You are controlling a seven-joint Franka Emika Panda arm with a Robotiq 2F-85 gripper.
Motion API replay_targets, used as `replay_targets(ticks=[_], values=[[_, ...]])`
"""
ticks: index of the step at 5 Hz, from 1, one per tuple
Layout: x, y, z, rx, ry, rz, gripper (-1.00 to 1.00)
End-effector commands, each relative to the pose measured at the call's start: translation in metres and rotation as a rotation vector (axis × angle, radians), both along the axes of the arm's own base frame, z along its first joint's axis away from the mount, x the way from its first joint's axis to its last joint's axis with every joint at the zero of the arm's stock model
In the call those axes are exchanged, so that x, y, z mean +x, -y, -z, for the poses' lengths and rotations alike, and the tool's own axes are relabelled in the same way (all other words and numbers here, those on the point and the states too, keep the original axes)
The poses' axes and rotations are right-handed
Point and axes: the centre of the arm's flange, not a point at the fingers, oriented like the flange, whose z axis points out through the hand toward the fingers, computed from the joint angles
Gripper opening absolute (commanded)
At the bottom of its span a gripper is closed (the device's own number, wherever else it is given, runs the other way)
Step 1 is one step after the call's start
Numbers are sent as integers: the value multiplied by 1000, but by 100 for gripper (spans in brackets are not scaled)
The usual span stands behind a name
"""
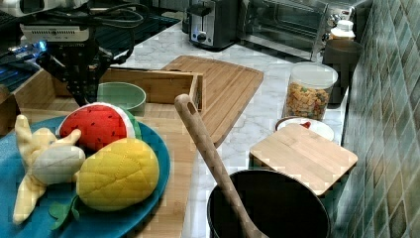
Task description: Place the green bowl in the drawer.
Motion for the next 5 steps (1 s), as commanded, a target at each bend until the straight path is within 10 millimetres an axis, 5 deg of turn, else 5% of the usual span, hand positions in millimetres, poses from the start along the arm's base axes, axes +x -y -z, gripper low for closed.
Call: replay_targets(ticks=[1, 3, 4, 5], values=[[-20, 0, 18, 62, -42, 44, -100], [-22, 9, 15, 2, -61, 48, -84], [-19, 7, 8, -2, -88, 49, 100], [-18, -1, -1, -22, -77, 69, 100]])
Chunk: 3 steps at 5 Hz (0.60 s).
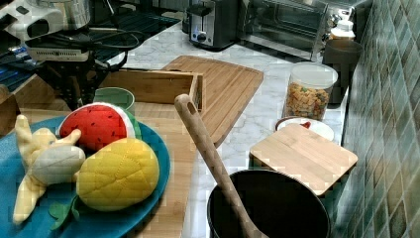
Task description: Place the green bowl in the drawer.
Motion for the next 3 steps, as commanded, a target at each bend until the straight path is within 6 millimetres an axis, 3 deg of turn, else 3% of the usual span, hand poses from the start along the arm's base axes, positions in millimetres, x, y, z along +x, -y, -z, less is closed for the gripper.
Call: replay_targets(ticks=[1, 3], values=[[7, 1, -44, -100, 40, 112, 100], [7, 1, -44, -100, 40, 112, 100]])
